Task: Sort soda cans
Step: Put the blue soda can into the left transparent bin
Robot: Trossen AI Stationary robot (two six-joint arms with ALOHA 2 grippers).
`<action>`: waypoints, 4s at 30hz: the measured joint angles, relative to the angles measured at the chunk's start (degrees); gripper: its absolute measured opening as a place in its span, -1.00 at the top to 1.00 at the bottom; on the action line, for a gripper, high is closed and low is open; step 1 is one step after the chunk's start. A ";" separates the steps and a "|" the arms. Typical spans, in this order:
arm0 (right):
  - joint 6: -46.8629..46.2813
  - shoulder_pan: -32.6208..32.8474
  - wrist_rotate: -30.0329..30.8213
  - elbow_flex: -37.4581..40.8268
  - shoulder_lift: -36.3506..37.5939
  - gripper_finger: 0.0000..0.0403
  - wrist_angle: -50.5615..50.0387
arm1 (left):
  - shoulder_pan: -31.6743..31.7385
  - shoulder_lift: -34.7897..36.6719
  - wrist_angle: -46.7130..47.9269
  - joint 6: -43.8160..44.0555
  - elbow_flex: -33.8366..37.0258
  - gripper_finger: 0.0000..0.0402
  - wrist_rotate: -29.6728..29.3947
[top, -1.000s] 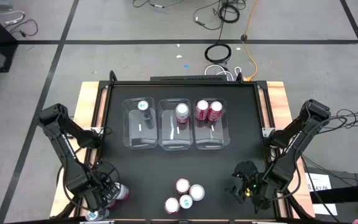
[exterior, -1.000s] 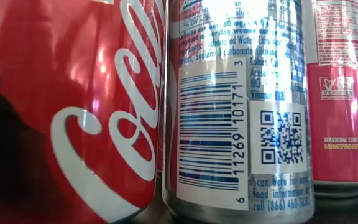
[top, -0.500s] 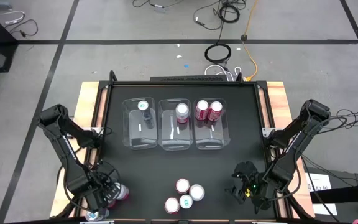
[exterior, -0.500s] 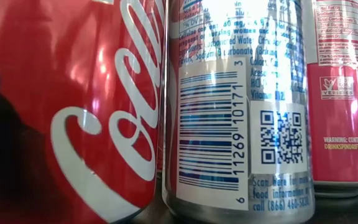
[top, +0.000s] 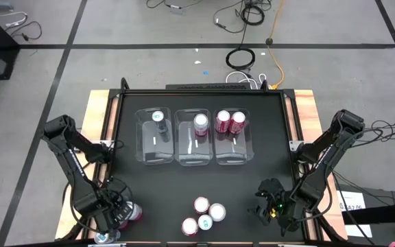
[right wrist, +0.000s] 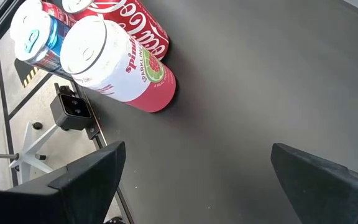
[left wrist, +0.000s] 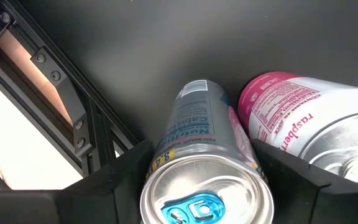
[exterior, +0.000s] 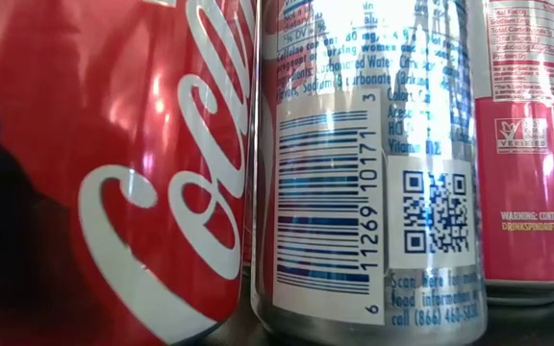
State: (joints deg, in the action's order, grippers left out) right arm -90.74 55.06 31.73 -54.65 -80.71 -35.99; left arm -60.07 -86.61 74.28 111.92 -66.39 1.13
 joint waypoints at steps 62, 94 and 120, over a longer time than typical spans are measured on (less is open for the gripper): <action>-2.69 -12.38 7.48 0.09 0.00 -0.97 2.58 | 71.41 21.67 2.44 -96.85 -0.44 -0.27 -14.83; -3.11 -14.87 7.34 0.07 0.00 -0.97 3.32 | 95.06 10.09 -13.23 -121.02 9.46 -0.27 -2.84; -2.89 -15.00 7.23 0.07 0.00 -0.97 4.55 | 95.10 10.11 -13.40 -121.26 5.74 -0.47 -3.52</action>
State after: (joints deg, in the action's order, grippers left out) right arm -93.62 40.05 38.96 -54.59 -80.71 -31.44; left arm 35.03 -76.50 60.87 -9.34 -60.65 -2.40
